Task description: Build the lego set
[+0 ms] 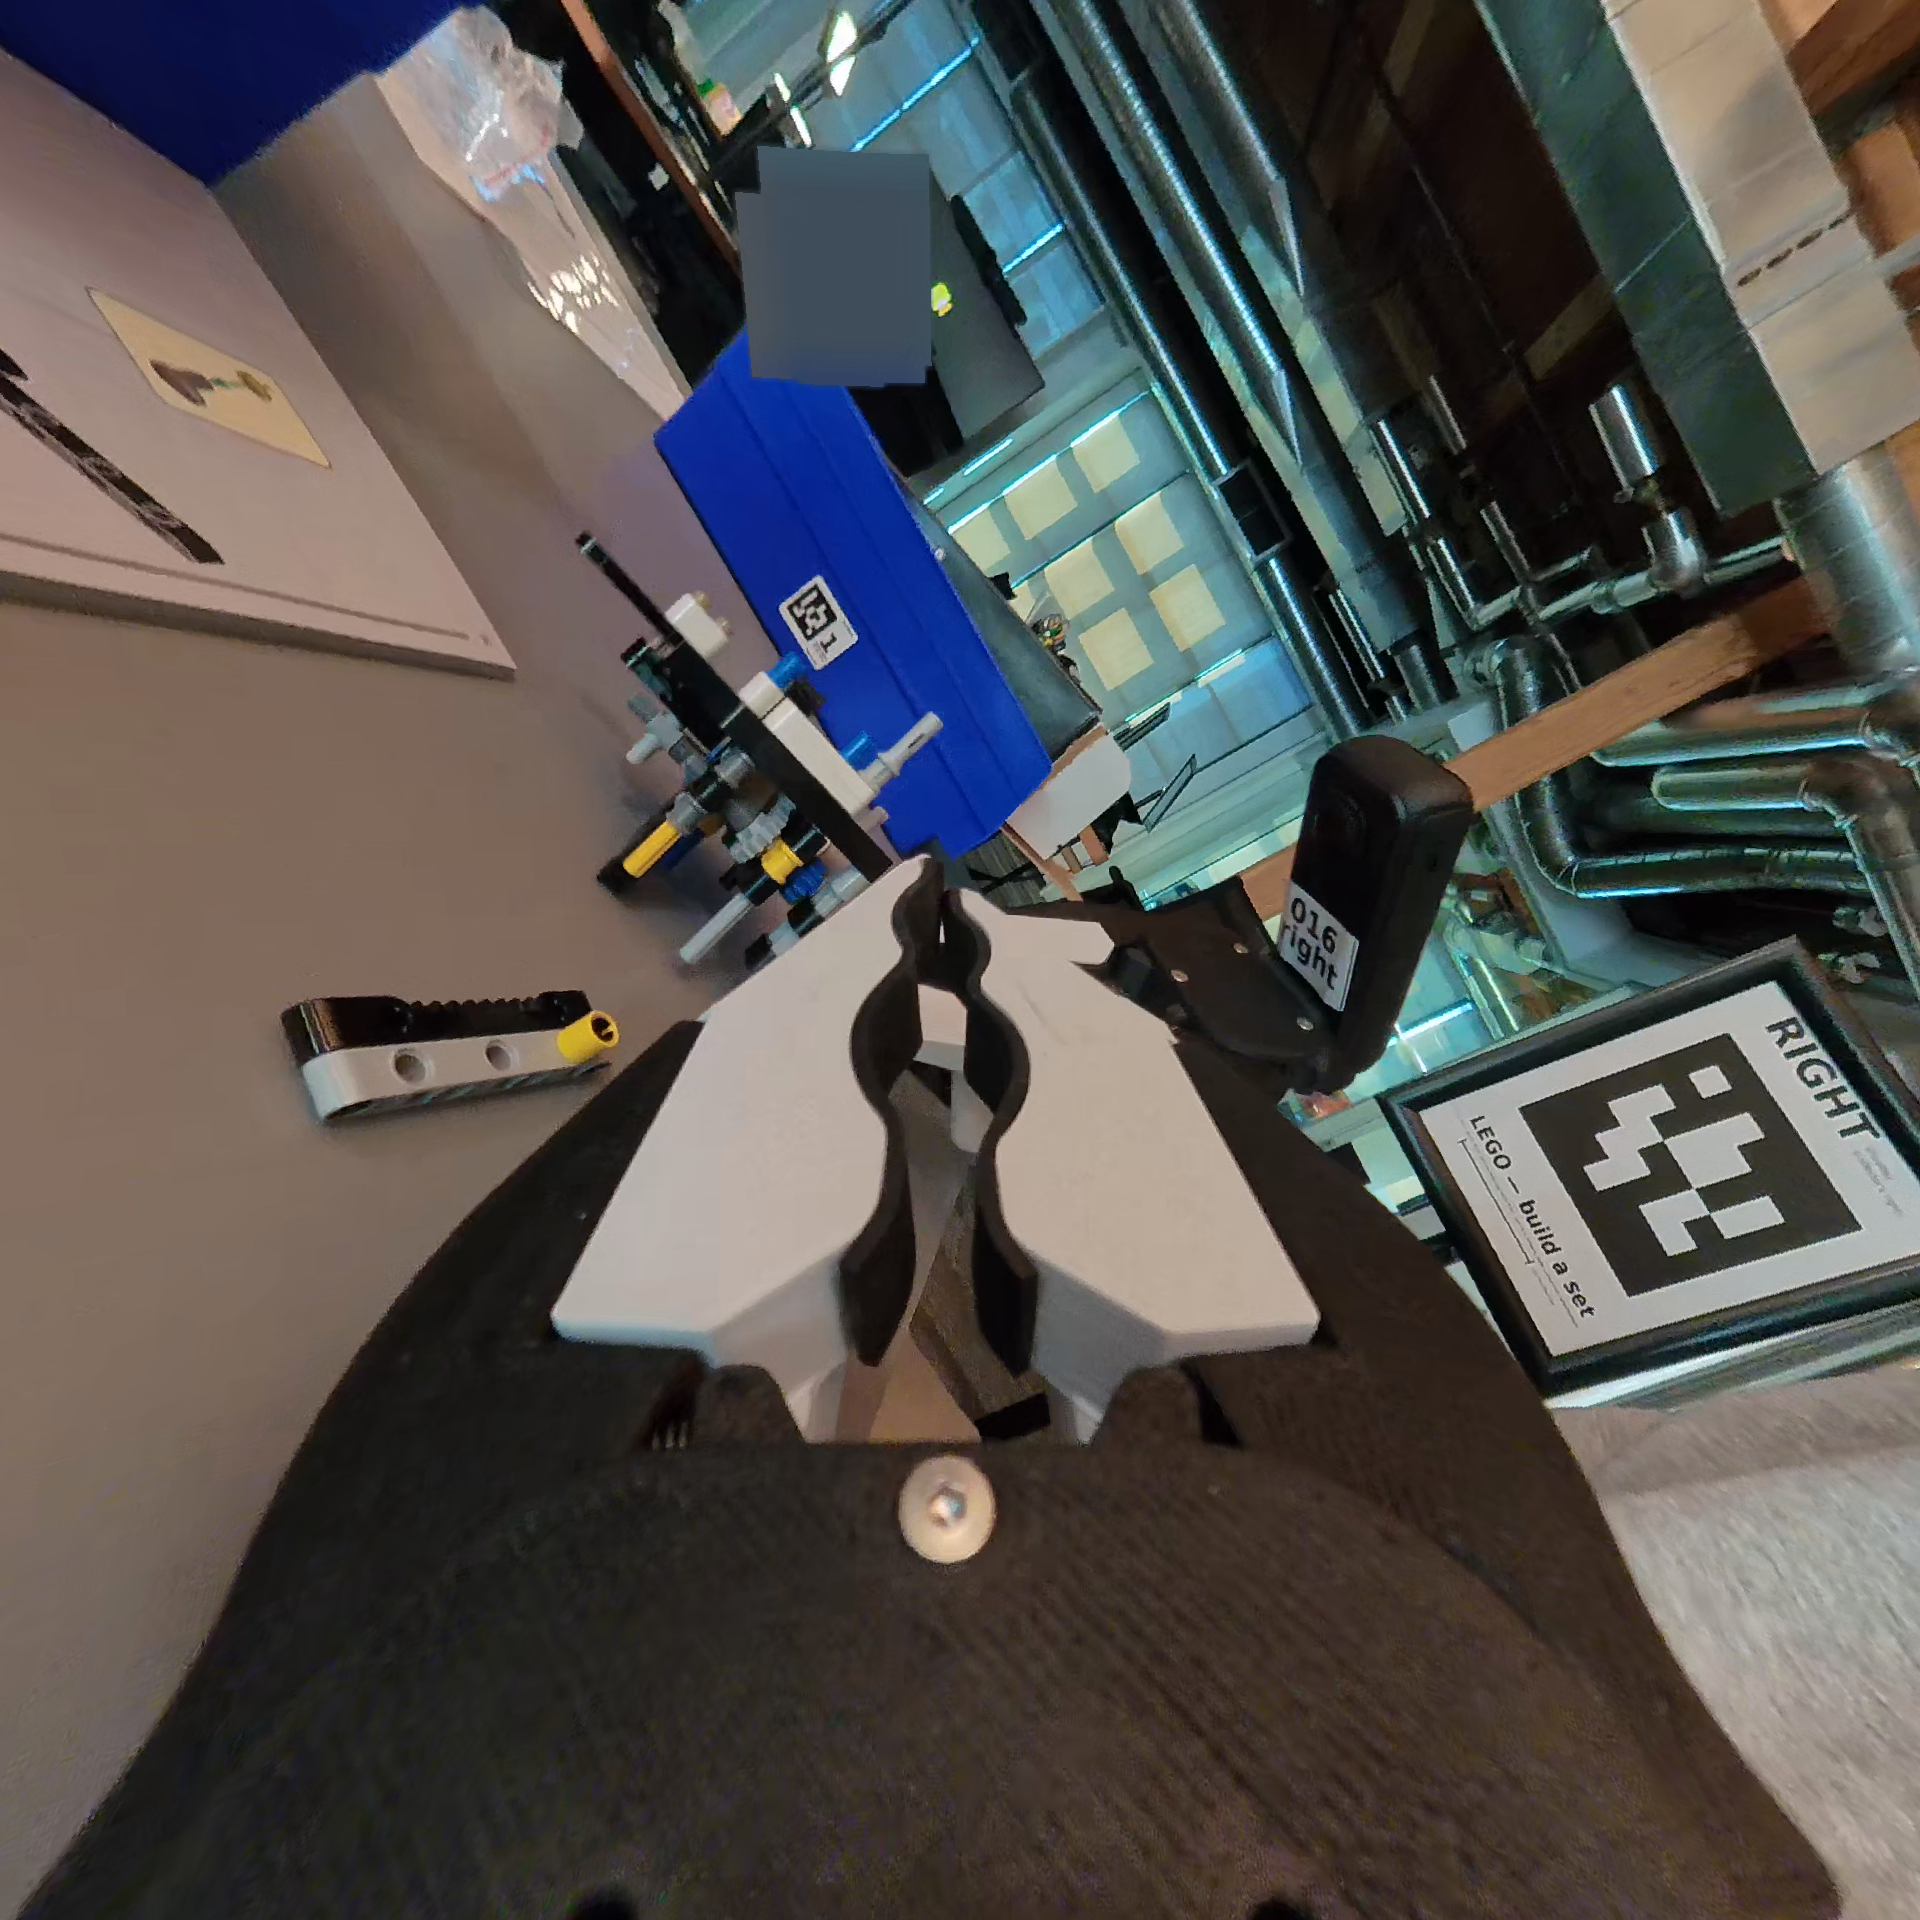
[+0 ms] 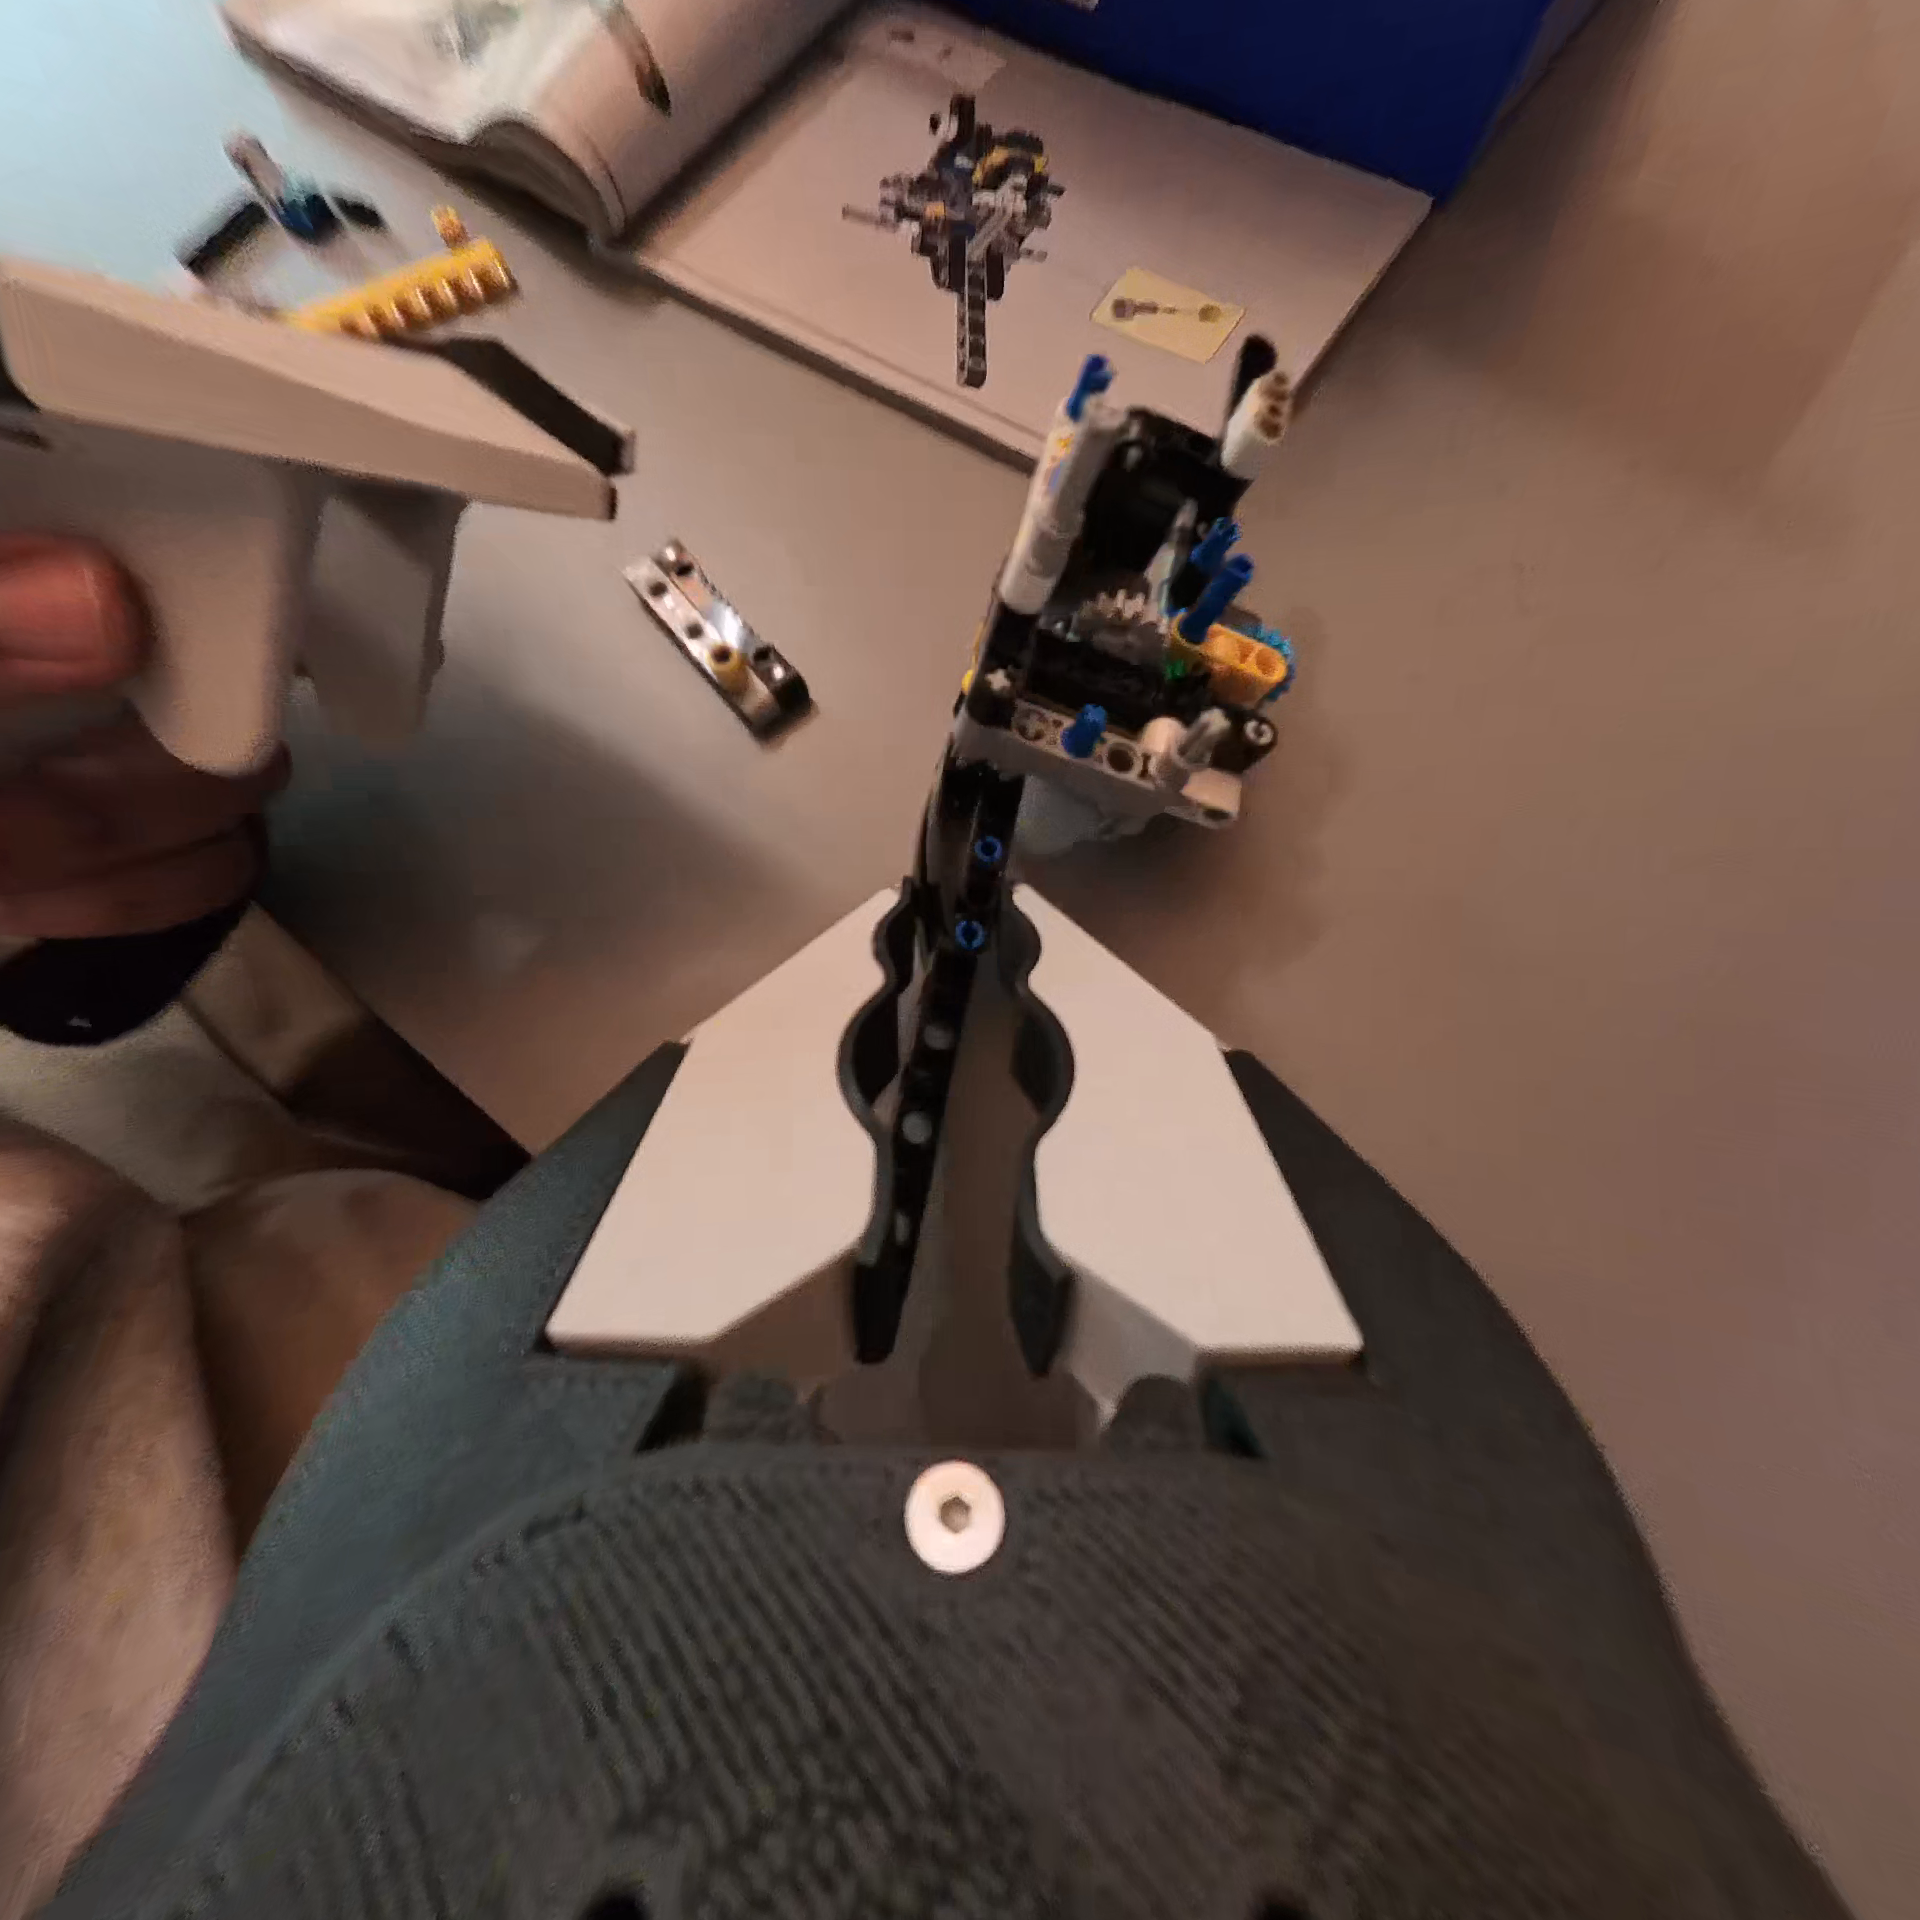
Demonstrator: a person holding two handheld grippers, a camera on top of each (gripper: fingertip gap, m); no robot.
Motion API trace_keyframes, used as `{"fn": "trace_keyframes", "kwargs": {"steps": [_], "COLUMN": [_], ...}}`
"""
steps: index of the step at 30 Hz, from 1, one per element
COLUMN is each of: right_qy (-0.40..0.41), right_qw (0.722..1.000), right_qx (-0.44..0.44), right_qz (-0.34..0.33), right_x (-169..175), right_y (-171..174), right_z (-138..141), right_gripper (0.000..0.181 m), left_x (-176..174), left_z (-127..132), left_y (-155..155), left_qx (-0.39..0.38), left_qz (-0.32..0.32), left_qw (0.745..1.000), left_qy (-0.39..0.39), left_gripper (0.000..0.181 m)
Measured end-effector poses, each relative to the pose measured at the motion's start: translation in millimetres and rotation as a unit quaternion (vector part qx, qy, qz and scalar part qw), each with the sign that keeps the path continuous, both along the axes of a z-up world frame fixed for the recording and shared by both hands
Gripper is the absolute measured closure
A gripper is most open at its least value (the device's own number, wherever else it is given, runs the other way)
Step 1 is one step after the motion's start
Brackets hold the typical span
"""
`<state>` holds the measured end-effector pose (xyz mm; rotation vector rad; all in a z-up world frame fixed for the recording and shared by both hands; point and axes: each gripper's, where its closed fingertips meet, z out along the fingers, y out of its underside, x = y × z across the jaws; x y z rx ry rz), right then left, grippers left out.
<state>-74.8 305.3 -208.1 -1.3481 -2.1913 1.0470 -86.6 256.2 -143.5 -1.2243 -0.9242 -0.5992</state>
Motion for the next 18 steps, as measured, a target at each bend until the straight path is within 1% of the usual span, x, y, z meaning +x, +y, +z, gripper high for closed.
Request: {"fn": "trace_keyframes", "kwargs": {"steps": [1, 5, 8, 10, 13, 15, 18], "right_qy": [-0.001, -0.017, -0.035, -0.047, -0.068, -0.083, -0.106], "right_qw": [1.0, 0.987, 0.967, 0.95, 0.914, 0.887, 0.847], "right_qx": [-0.028, -0.157, -0.248, -0.303, -0.396, -0.449, -0.514], "right_qz": [-0.004, -0.029, -0.048, -0.056, -0.063, -0.07, -0.081], "right_x": [-0.5, -1.1, 0.2, 2.6, 6.8, 8.9, 11.7], "right_y": [-0.6, 1.7, 7.6, 11.3, 14.3, 16.0, 17.1], "right_z": [4.6, 22.0, 31.6, 36.5, 44.8, 49.1, 54.3], "right_gripper": [0.168, 0.169, 0.169, 0.169, 0.169, 0.17, 0.17], "left_x": [-0.7, -0.7, -0.5, -1.0, -0.7, 1.0, 1.6], "left_z": [1.6, 3.3, 2.9, 1.9, -0.3, -2.4, -5.6], "left_y": [-1.7, -4.7, -4.4, -3.3, 2.1, 8.4, 16.4], "left_qx": [0.002, -0.004, -0.016, -0.03, -0.061, -0.087, -0.131], "left_qz": [0.003, 0.005, 0.008, 0.01, 0.005, -0.004, -0.007], "left_qw": [1.0, 1.0, 0.999, 0.999, 0.996, 0.992, 0.982], "left_qy": [0.003, 0.017, 0.03, 0.042, 0.068, 0.092, 0.132], "left_gripper": [0.181, 0.181, 0.18, 0.175, 0.16, 0.147, 0.136]}}
